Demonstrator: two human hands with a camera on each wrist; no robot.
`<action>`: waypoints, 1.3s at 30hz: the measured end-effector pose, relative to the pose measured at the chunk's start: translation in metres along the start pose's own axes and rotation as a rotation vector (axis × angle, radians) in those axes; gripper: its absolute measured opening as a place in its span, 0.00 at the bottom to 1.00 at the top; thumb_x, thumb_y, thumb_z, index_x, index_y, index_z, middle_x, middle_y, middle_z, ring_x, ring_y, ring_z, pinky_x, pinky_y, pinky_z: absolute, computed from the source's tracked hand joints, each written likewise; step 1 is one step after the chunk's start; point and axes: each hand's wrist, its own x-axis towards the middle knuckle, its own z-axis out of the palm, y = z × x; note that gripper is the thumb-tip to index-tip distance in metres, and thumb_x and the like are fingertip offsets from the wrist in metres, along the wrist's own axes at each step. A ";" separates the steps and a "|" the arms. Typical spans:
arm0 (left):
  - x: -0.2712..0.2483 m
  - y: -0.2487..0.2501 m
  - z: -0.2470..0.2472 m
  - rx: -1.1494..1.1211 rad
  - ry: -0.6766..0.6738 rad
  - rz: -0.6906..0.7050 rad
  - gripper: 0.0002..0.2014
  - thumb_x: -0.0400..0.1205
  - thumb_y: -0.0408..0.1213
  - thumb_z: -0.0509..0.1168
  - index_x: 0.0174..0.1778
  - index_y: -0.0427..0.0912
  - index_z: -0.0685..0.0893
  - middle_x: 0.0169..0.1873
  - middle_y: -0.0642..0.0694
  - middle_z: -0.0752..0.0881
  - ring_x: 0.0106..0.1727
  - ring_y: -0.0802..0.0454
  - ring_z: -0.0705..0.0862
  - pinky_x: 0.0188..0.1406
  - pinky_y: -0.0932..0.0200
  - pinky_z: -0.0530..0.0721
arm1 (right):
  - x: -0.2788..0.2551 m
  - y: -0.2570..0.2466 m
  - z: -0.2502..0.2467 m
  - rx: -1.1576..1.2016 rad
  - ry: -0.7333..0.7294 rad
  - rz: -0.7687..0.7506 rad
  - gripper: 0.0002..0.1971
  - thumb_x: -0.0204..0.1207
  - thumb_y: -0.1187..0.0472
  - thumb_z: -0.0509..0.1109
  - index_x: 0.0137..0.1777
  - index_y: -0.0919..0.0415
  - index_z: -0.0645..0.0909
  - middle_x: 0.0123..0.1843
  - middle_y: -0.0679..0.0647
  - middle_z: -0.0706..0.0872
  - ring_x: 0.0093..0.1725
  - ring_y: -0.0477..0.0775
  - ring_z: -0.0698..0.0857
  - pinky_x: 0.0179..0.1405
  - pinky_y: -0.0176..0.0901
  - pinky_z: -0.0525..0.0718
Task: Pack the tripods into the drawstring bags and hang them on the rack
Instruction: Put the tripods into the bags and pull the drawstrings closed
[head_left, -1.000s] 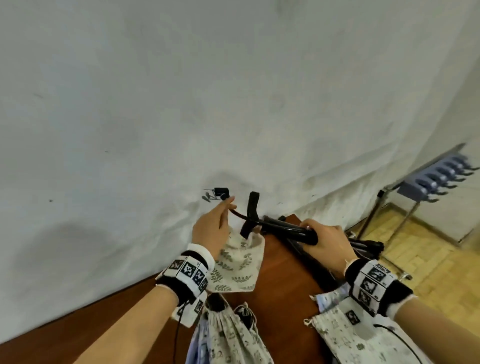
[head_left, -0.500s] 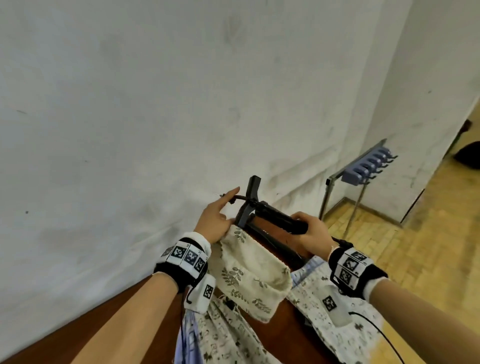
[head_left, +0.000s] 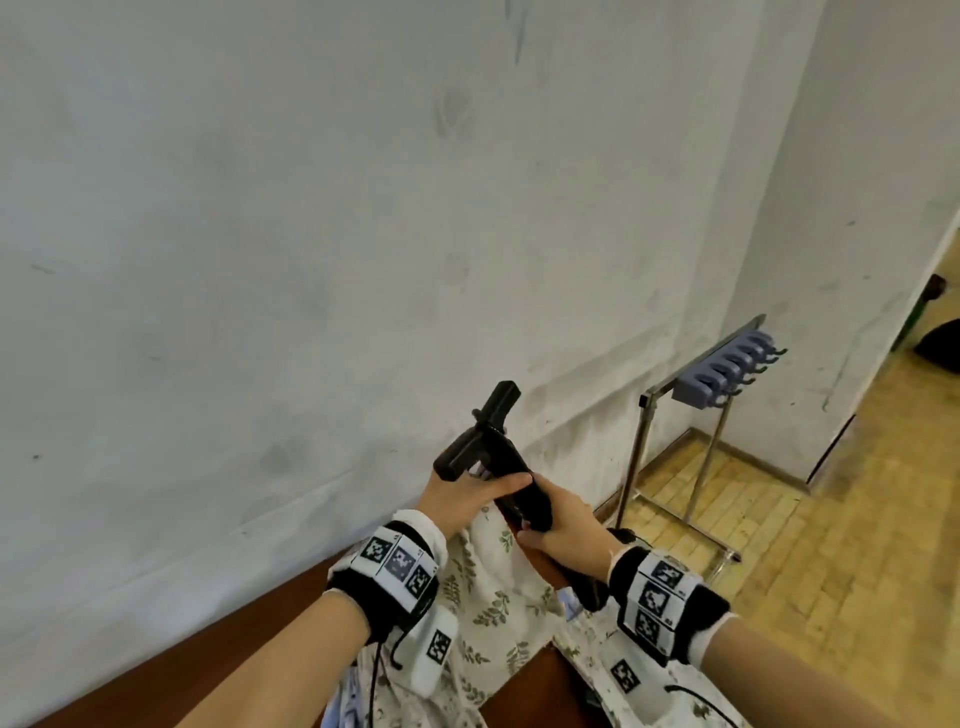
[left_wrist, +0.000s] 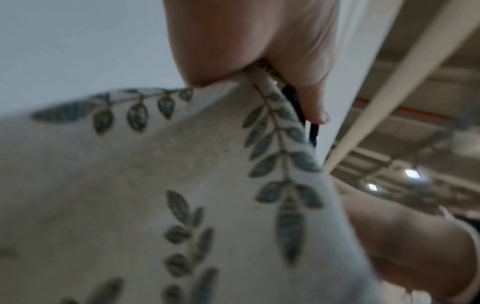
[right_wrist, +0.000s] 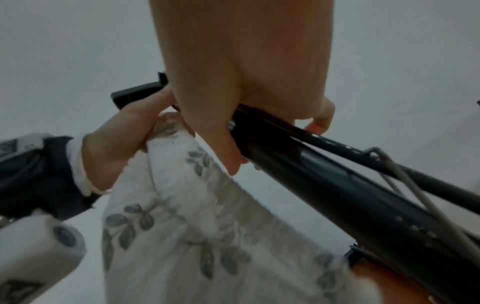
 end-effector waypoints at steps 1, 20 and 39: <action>0.001 0.001 0.001 0.039 -0.018 0.002 0.23 0.73 0.37 0.77 0.63 0.52 0.81 0.57 0.58 0.85 0.58 0.68 0.82 0.56 0.71 0.81 | 0.000 -0.002 0.002 0.011 0.013 -0.015 0.29 0.66 0.55 0.69 0.68 0.38 0.68 0.50 0.42 0.86 0.52 0.50 0.86 0.61 0.61 0.80; 0.018 -0.006 0.002 0.341 -0.206 -0.092 0.21 0.79 0.39 0.70 0.67 0.46 0.74 0.59 0.53 0.79 0.65 0.54 0.78 0.67 0.60 0.76 | 0.020 -0.016 -0.002 0.324 0.107 -0.031 0.19 0.74 0.63 0.69 0.62 0.43 0.78 0.37 0.49 0.87 0.22 0.41 0.81 0.25 0.36 0.81; 0.028 -0.005 -0.004 0.884 -0.448 -0.266 0.44 0.72 0.31 0.75 0.80 0.43 0.56 0.75 0.43 0.72 0.71 0.43 0.77 0.68 0.50 0.78 | 0.026 0.015 -0.018 0.429 0.168 -0.029 0.25 0.68 0.63 0.79 0.58 0.38 0.76 0.40 0.51 0.91 0.39 0.55 0.89 0.44 0.48 0.86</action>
